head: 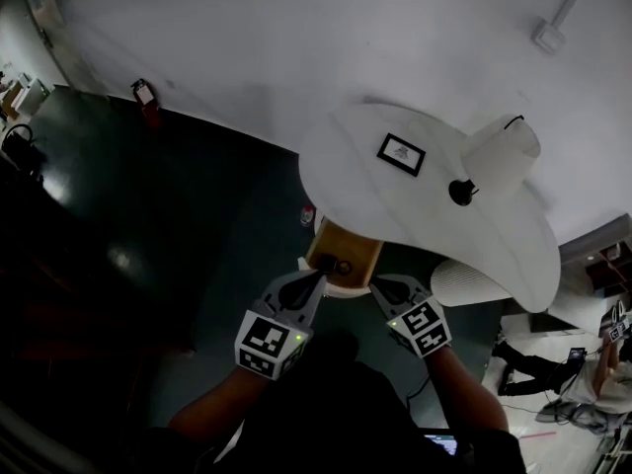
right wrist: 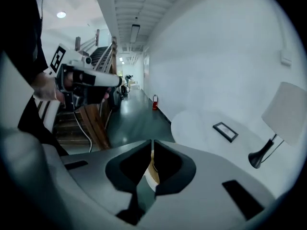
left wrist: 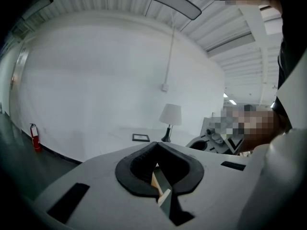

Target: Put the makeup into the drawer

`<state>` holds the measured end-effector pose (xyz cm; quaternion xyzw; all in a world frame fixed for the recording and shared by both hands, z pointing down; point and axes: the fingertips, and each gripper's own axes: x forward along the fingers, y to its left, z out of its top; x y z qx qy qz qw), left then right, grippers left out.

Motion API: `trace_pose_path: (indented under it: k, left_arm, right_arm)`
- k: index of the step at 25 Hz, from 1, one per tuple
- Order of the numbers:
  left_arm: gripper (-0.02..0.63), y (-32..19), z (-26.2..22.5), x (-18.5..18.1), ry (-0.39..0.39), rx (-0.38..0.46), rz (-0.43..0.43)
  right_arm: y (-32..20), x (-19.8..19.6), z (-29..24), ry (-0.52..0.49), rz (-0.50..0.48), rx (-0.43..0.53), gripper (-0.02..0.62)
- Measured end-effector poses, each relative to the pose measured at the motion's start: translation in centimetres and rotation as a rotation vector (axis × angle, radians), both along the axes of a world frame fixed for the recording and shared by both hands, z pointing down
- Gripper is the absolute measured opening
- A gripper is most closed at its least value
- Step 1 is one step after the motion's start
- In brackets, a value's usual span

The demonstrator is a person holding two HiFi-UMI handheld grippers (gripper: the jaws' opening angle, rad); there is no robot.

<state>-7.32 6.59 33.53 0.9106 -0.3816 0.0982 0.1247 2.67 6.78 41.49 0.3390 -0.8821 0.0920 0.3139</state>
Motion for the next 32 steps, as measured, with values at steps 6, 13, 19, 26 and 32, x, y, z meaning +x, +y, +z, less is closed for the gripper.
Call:
trace_pose_path:
  k: [6,13,19,26,32]
  left_arm:
    - [0.010,1.2,-2.4,1.4,0.011,0.026,0.034]
    - [0.011,1.9,-5.0,5.9,0.025,0.032,0.056]
    - [0.010,3.1,-6.6,9.9,0.045,0.051,0.041]
    - [0.011,4.5,-8.9,12.4,0.055,0.098,-0.012]
    - [0.010,4.5,-10.0,14.7,0.050,0.119,0.001]
  right_arm:
    - [1.2,2.4,-5.8,-0.135,0.120,0.102,0.020]
    - [2.7,7.1,-10.2,-0.252,0.171,0.148,0.017]
    - [4.3,11.4,-13.7,-0.327,0.163,0.213,0.017]
    - [6.3,15.8,-18.6,-0.388,0.189,0.341,0.017]
    - [7.7,18.8,-19.8,-0.445,0.232,0.347,0.017]
